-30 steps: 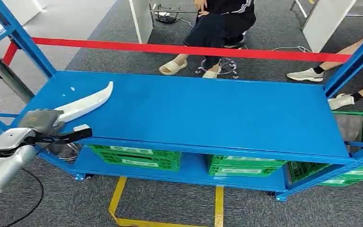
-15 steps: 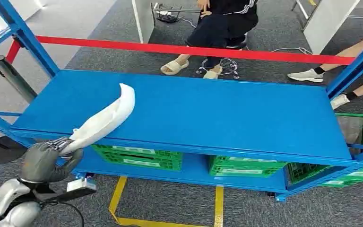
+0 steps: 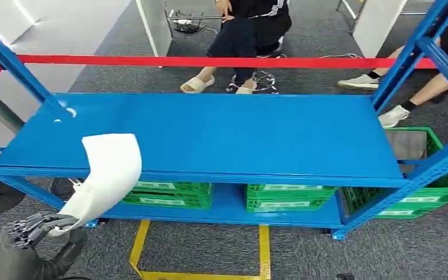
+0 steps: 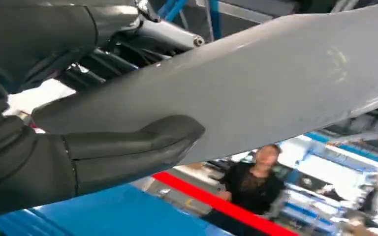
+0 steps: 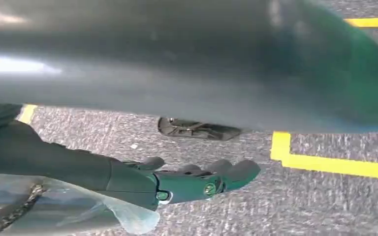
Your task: Take the parts from the cabinet and place them on the table.
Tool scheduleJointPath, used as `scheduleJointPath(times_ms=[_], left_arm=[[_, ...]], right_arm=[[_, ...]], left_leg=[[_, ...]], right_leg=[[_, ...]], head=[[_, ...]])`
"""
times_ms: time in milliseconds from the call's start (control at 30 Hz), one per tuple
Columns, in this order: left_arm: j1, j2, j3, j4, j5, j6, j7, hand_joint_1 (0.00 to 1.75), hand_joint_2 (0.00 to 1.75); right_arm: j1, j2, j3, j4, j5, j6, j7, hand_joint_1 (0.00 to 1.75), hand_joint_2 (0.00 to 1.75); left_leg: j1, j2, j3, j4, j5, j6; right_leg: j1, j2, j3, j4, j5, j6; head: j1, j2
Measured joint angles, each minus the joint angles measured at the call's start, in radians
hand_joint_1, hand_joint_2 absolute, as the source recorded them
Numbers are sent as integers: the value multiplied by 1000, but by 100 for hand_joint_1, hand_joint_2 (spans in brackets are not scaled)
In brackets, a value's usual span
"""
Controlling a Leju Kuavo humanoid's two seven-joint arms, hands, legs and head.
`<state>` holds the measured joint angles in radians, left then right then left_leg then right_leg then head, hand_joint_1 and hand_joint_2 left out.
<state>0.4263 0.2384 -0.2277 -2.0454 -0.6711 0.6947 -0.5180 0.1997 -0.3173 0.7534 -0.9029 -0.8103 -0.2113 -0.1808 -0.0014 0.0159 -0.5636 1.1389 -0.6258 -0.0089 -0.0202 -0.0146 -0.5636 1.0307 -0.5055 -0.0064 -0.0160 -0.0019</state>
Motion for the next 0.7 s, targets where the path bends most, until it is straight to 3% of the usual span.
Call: scheduleJointPath(times_ms=[67, 100, 133, 200, 233, 267, 300, 367, 400, 433, 467, 500, 533, 567, 600, 633, 667, 700], left_arm=[[8, -11, -2, -6, 2, 0, -10, 175, 175], [13, -15, -2, -8, 2, 0, -11, 175, 175], [17, -20, -2, -11, 2, 0, -12, 175, 175], [22, -28, -2, -17, 0, 0, -16, 175, 175], [23, -30, -3, -20, 0, 0, -17, 175, 175], [22, -32, -3, -26, 2, 0, -21, 175, 175], [25, -36, -3, -28, 5, 1, -28, 175, 175], [27, -37, -3, -32, 9, 1, -30, 175, 175], [26, -39, -3, -34, 9, 1, -31, 175, 175], [27, -42, -3, -37, 9, 1, -36, 175, 175], [27, -49, -3, -37, 11, 1, -43, 175, 175], [33, -54, -3, -39, 12, 2, -50, 175, 175], [41, -58, -3, -39, 15, 2, -53, 175, 175], [45, -62, -3, -39, 18, 2, -54, 175, 175], [45, -66, -3, -39, 23, 2, -54, 175, 175], [45, -70, -3, -39, 26, 2, -54, 175, 175], [45, -73, -3, -39, 32, 2, -54, 175, 175], [46, -76, -3, -39, 37, 2, -52, 175, 175]], right_arm=[[0, -5, 0, -11, -1, -10, 0, 0, 0], [3, -6, 0, -15, -3, -13, 1, 0, 0], [6, -8, 0, -19, -4, -15, 2, 0, 0], [11, -10, 1, -23, -6, -19, 2, 0, 0], [12, -10, 2, -23, -7, -20, 2, 0, 0], [13, -9, 3, -29, -8, -20, -1, 0, 0], [12, -11, 3, -31, -11, -19, -3, 0, 0], [14, -13, 3, -31, -14, -19, -4, 0, 0], [18, -13, 3, -34, -16, -21, -4, 0, 0], [21, -16, 4, -36, -22, -26, -5, 0, 0], [25, -17, 6, -40, -26, -29, -6, 0, 0], [26, -19, 7, -42, -31, -31, -10, 0, 0], [26, -19, 8, -44, -39, -34, -13, 0, 0], [25, -21, 8, -44, -42, -36, -16, 0, 0], [26, -21, 8, -44, -45, -38, -19, 0, 0], [27, -22, 9, -44, -52, -39, -22, 0, 0], [29, -24, 11, -44, -59, -41, -27, 0, 0], [31, -26, 14, -46, -67, -44, -30, 0, 0]], left_leg=[[0, -6, -37, 136, -77, -2], [0, -6, -40, 169, -84, 1], [0, -7, -23, 156, -66, 5], [-2, -19, 65, 4, 14, 25], [-5, -43, 119, -92, 46, 39], [-7, -93, 151, -159, 30, 57], [-10, -88, 152, -165, 44, 44], [-20, -74, 145, -166, 57, 43], [-19, -62, 142, -171, 69, 45], [-4, -46, 136, -192, 91, 48], [-8, -34, 123, -195, 105, 51], [-8, -22, 109, -194, 114, 62], [-9, -7, 96, -194, 124, 58], [-10, 8, 82, -192, 134, 57], [-10, 22, 65, -189, 145, 56], [-9, 36, 47, -182, 154, 54], [-8, 49, 27, -173, 162, 51], [-7, 61, 8, -161, 166, 46]], right_leg=[[2, 22, -24, 2, 19, -3], [3, 33, -35, 2, 28, -3], [5, 45, -45, 2, 36, -3], [10, 70, -64, 2, 55, -1], [12, 82, -71, 2, 64, 1], [8, 88, -78, 2, 73, 4], [7, 102, -81, -4, 85, 13], [-2, 120, -85, -14, 108, 30], [0, 133, -86, -26, 122, 38], [-2, 119, -93, -18, 117, 36], [7, 67, -107, -1, 66, 39], [6, 40, -124, 46, -3, 43], [3, 29, -139, 115, -73, 47], [1, 23, -144, 184, -118, 53], [0, 21, -147, 247, -127, 59], [-1, 20, -138, 280, -98, 64], [-4, 17, -111, 275, -49, 70], [-7, 10, -66, 235, -4, 74]], head=[[0, 0], [0, 0], [0, 0], [0, 0], [1, 0], [3, 0], [3, 0], [-6, 0], [-5, 0], [-5, 0], [-1, 0], [4, 0], [5, 0], [3, 0], [5, 0], [5, 0], [5, 0], [5, 0]])
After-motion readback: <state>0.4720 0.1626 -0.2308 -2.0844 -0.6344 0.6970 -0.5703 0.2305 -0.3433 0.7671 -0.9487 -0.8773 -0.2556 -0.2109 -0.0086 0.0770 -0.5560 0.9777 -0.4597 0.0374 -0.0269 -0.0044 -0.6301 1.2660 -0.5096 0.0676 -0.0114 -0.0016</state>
